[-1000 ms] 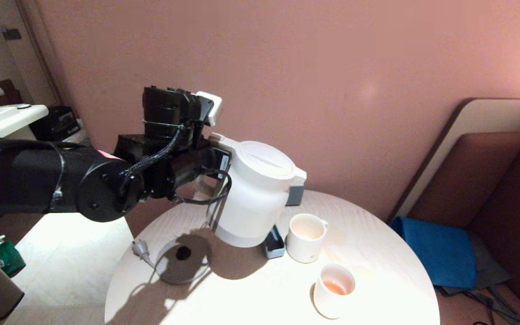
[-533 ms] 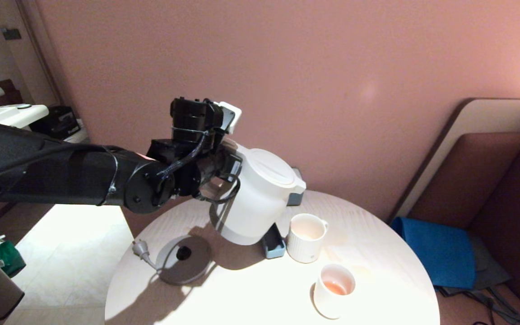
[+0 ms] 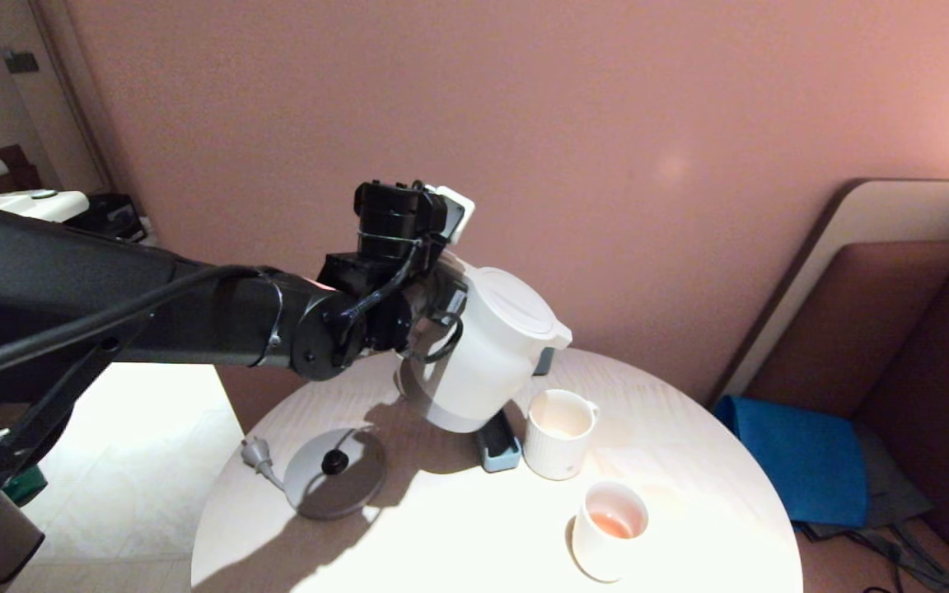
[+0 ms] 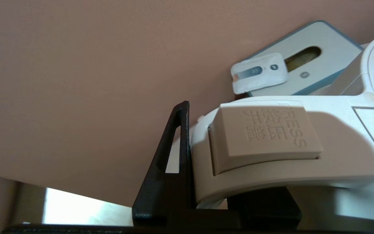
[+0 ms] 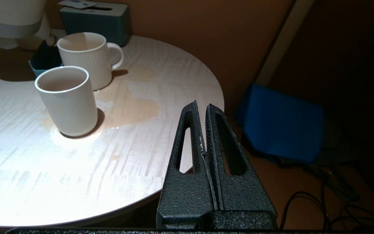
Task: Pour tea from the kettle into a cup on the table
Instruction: Pour water into the cup
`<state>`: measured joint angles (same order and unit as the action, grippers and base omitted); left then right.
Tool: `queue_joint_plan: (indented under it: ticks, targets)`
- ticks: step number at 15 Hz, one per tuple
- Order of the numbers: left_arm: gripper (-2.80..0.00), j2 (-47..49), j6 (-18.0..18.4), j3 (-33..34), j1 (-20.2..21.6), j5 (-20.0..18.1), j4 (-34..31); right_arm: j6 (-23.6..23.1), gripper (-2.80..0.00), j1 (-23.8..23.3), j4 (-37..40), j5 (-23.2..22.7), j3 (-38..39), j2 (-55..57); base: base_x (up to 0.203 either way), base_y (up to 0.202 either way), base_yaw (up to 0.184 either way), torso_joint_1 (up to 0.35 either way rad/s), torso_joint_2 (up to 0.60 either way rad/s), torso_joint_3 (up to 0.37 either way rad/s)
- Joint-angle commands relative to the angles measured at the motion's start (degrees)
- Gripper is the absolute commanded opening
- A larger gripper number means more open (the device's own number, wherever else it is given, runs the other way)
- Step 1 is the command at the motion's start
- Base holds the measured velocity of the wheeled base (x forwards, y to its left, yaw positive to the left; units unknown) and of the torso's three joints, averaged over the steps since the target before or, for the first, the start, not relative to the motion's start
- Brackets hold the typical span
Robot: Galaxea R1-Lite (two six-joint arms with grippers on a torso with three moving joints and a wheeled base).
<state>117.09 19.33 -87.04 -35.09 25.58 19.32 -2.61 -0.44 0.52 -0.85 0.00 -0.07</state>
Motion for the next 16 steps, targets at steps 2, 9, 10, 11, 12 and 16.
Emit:
queue_joint_plan:
  ticks: [2, 9, 10, 11, 12, 16]
  targets:
    - [-2.80, 2.4, 2.0, -2.3, -1.1, 0.8, 0.1, 0.0, -2.80, 0.0, 0.0, 0.0, 0.0, 0.1, 0.000, 0.000, 0.000, 0.000, 0.00, 0.000]
    - [-2.80, 4.2, 5.4, -2.9, -1.7, 2.5, 0.2, 0.0, -2.80, 0.0, 0.0, 0.0, 0.0, 0.1, 0.000, 0.000, 0.000, 0.000, 0.00, 0.000]
    - [-2.80, 4.2, 5.5, -2.8, -1.7, 2.5, 0.2, 0.0, -2.80, 0.0, 0.0, 0.0, 0.0, 0.1, 0.000, 0.000, 0.000, 0.000, 0.00, 0.000]
    - [-2.80, 4.2, 5.5, -2.6, -1.7, 2.5, 0.2, 0.0, -2.80, 0.0, 0.0, 0.0, 0.0, 0.1, 0.000, 0.000, 0.000, 0.000, 0.00, 0.000]
    - [-2.80, 4.1, 5.6, -2.5, -1.7, 2.5, 0.2, 0.0, -2.80, 0.0, 0.0, 0.0, 0.0, 0.1, 0.000, 0.000, 0.000, 0.000, 0.00, 0.000]
    - [-2.80, 4.2, 7.1, -2.5, -1.7, 2.5, 0.2, 0.0, -2.80, 0.0, 0.0, 0.0, 0.0, 0.1, 0.000, 0.000, 0.000, 0.000, 0.00, 0.000]
